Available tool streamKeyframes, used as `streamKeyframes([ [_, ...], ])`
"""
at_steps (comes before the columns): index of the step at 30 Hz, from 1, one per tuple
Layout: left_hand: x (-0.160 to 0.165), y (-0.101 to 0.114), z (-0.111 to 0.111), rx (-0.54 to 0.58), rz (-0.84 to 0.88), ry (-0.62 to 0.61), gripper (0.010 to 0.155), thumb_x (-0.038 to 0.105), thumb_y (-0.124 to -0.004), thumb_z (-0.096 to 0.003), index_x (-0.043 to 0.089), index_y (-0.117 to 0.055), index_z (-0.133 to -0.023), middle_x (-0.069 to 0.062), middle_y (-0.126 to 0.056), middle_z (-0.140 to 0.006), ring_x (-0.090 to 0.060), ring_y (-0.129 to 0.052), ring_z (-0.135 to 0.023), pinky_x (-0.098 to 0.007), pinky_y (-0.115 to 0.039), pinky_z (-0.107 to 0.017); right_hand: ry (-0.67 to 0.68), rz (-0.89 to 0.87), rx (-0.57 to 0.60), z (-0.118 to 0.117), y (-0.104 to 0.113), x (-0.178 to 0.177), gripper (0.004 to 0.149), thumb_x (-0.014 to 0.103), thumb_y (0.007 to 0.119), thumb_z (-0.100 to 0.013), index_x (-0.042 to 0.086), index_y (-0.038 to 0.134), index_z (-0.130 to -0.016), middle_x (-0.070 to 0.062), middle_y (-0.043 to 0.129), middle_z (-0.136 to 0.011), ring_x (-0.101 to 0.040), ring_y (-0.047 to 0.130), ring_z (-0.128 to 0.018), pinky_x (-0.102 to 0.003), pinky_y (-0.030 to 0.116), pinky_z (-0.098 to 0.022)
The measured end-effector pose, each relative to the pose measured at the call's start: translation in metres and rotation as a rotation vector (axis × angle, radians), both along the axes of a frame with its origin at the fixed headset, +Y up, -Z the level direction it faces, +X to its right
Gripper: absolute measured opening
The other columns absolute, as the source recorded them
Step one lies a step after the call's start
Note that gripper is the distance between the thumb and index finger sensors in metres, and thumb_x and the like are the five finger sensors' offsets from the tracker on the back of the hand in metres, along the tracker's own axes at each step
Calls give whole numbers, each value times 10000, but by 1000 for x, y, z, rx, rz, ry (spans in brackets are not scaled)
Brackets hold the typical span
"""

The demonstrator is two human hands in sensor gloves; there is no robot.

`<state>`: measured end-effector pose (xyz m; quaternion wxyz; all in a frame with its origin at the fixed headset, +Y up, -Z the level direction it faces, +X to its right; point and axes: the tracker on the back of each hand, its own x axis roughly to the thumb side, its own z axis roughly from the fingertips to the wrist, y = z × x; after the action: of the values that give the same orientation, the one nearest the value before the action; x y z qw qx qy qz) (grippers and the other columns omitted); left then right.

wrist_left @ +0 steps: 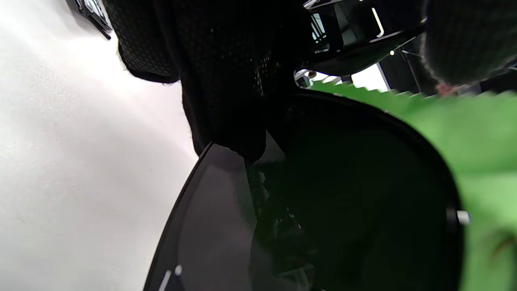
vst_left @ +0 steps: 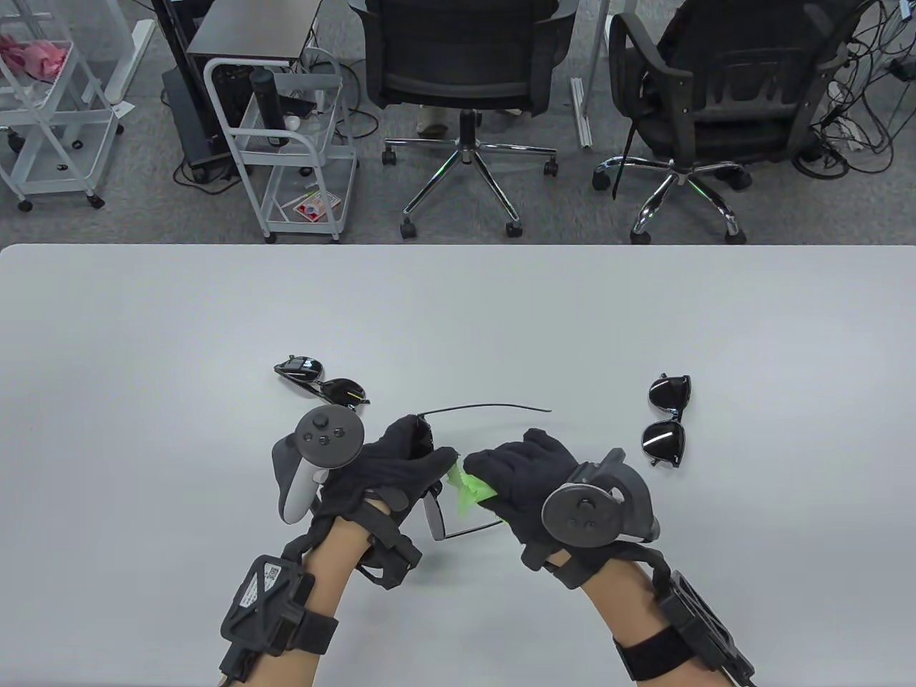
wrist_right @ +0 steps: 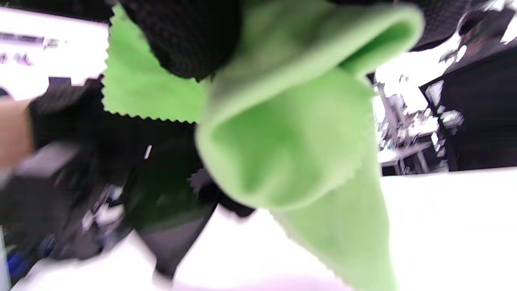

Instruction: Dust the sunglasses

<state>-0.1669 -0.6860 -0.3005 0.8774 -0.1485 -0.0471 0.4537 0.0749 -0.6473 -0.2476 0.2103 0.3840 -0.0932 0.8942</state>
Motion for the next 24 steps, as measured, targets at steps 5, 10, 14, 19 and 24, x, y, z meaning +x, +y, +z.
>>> streamKeyframes([
  [5, -7, 2, -1, 9, 48, 37, 1001, 813, -776, -268, 156, -629, -1010, 52, -971, -795, -103, -1196, -508, -392, -833, -623, 159, 197, -184, 4, -19, -21, 576, 348, 772, -455, 40, 743, -941, -177, 860, -950, -463, 862, -857, -726, 587, -602],
  [10, -14, 2, -2, -10, 139, 77, 1000, 815, -776, -272, 144, -625, -999, 52, -963, -787, -79, -1215, -461, -348, -856, -621, 140, 362, -12, 12, -23, -39, 584, 351, 769, -449, 59, 721, -953, -160, 847, -961, -443, 868, -861, -716, 587, -612],
  [14, -12, -6, -2, -94, 294, 81, 997, 796, -774, -291, 126, -589, -1005, 38, -934, -813, -82, -1217, -476, -331, -852, -633, 86, 303, 215, 21, -15, -42, 483, 348, 863, -408, 114, 878, -830, -83, 1008, -796, -344, 1021, -705, -657, 676, -606],
  [19, -8, -13, -1, -171, 436, 56, 997, 800, -735, -304, 159, -515, -1035, 43, -866, -896, -81, -1178, -603, -359, -797, -679, 50, 328, 353, 23, -5, -36, 421, 362, 881, -385, 167, 942, -753, -19, 1058, -697, -287, 1058, -628, -639, 687, -614],
  [24, 17, -22, 3, -276, 329, -239, 1143, 852, -719, -267, 117, -396, -1082, -23, -744, -1019, -234, -1003, -842, -523, -661, -708, -11, 366, 391, 18, -4, -28, 417, 359, 865, -386, 171, 943, -750, -5, 1060, -692, -279, 1057, -630, -643, 678, -617],
])
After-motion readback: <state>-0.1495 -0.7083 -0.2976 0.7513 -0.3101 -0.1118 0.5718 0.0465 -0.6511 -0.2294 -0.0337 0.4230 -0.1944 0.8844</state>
